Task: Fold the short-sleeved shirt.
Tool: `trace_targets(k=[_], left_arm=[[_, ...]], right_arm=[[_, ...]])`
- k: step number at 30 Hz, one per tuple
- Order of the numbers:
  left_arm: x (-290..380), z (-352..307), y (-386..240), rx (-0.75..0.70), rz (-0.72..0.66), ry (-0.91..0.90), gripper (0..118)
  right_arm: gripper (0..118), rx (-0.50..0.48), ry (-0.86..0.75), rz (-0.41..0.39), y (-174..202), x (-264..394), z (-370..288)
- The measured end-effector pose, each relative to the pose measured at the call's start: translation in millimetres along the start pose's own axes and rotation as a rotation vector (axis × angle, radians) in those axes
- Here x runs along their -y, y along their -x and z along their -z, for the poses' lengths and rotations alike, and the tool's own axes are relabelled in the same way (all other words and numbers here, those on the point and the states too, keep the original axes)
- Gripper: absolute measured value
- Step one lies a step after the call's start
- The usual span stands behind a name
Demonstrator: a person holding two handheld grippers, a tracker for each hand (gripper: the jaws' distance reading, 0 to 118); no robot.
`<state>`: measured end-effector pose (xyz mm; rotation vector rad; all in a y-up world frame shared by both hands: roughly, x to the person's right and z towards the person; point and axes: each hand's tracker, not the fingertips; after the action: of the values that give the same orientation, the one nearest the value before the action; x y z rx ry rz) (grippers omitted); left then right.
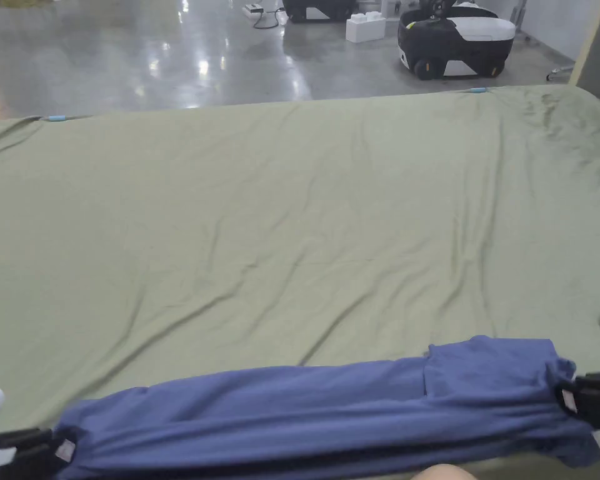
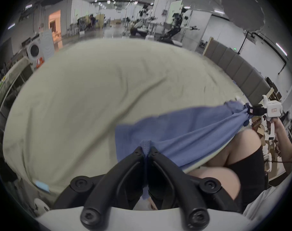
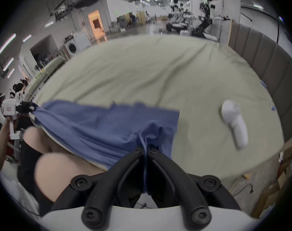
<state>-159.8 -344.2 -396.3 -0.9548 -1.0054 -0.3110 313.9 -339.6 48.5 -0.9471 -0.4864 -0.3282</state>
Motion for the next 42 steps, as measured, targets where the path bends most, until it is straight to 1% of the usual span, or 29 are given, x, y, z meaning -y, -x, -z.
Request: trace_targets(k=[2, 4, 5, 6, 7, 8, 9, 10, 11, 13, 15, 16, 17, 18, 19, 20, 21, 25, 27, 29, 30, 31, 32, 33, 34, 35, 38, 41, 42], left_arm=[[19, 15, 4, -0.022, 0.011, 0.002, 2], [33, 31, 9, -0.019, -0.046, -0.024, 4], [36, 31, 12, -0.008, -0.077, -0.076, 8], [36, 29, 16, 0.006, -0.117, -0.1, 14], [36, 27, 16, 0.033, -0.176, -0.097, 25], [34, 22, 18, 0.061, -0.218, -0.093, 47], [33, 16, 19, 0.084, -0.25, -0.086, 86], [30, 5, 20, 0.097, -0.268, -0.085, 113], [26, -6, 21, 0.085, -0.265, -0.081, 118], [27, -40, 27, 0.109, -0.267, -0.196, 118], [26, -67, 37, 0.185, -0.319, -0.228, 117], [26, -78, 44, 0.244, -0.359, -0.232, 111], [26, -83, 49, 0.272, -0.378, -0.251, 85], [24, -83, 54, 0.271, -0.389, -0.259, 14], [24, -79, 57, 0.244, -0.391, -0.264, 0], [23, -63, 68, 0.298, -0.404, -0.231, 0], [24, -50, 78, 0.353, -0.424, -0.192, 0], [30, -9, 140, 0.437, -0.515, -0.151, 0], [35, 5, 165, 0.465, -0.526, -0.175, 0], [38, 32, 187, 0.639, -0.612, -0.098, 5], [38, 45, 194, 0.699, -0.661, -0.049, 41], [32, 42, 168, 0.721, -0.682, 0.01, 87], [30, 50, 162, 0.719, -0.647, 0.065, 117], [31, 60, 159, 0.737, -0.627, 0.096, 118], [26, 63, 155, 0.791, -0.605, 0.024, 118], [18, 60, 140, 0.785, -0.596, 0.039, 118], [9, 84, 115, 0.83, -0.665, 0.067, 118], [-8, 97, 89, 0.814, -0.594, 0.088, 115], [-11, 97, 83, 0.808, -0.546, 0.105, 47]], right_arm=[[5, 0.057, 0.006, -0.015, 4, 19, 17], [5, 0.071, -0.091, -0.011, 7, 33, 25], [5, 0.1, -0.129, -0.023, 11, 34, 24], [13, 0.122, -0.137, -0.036, 16, 34, 24], [24, 0.132, -0.135, -0.035, 21, 34, 22], [42, 0.163, -0.144, -0.036, 16, 34, 21], [88, 0.188, -0.14, -0.034, 16, 33, 17], [113, 0.226, -0.121, -0.014, 13, 32, 9], [118, 0.22, -0.115, 0.013, 10, 31, 0], [108, 0.197, -0.223, 0.066, 10, 31, -36], [105, 0.194, -0.296, 0.091, 15, 30, -67], [99, 0.161, -0.32, 0.099, 20, 29, -84], [84, 0.133, -0.346, 0.1, 23, 28, -94], [43, 0.121, -0.379, 0.1, 30, 28, -102], [8, 0.154, -0.404, 0.093, 37, 28, -108], [4, 0.129, -0.416, 0.102, 43, 27, -113], [4, 0.063, -0.403, 0.104, 49, 23, -115], [4, -0.041, -0.397, 0.07, 83, 14, -121], [4, -0.046, -0.398, 0.037, 99, 10, -123], [4, -0.063, -0.395, 0.02, 101, 11, -122], [4, -0.072, -0.395, 0.018, 104, 10, -122], [4, -0.084, -0.392, 0.015, 107, 8, -122], [4, -0.089, -0.39, 0.012, 106, 10, -121], [4, -0.089, -0.387, 0.009, 108, 9, -120], [4, -0.09, -0.383, 0.006, 110, 8, -119], [4, -0.093, -0.381, 0.007, 110, 7, -118], [4, -0.114, -0.376, 0.019, 110, 8, -113], [4, -0.119, -0.359, 0.008, 116, 7, -105], [4, -0.123, -0.352, 0.003, 116, 7, -103]])
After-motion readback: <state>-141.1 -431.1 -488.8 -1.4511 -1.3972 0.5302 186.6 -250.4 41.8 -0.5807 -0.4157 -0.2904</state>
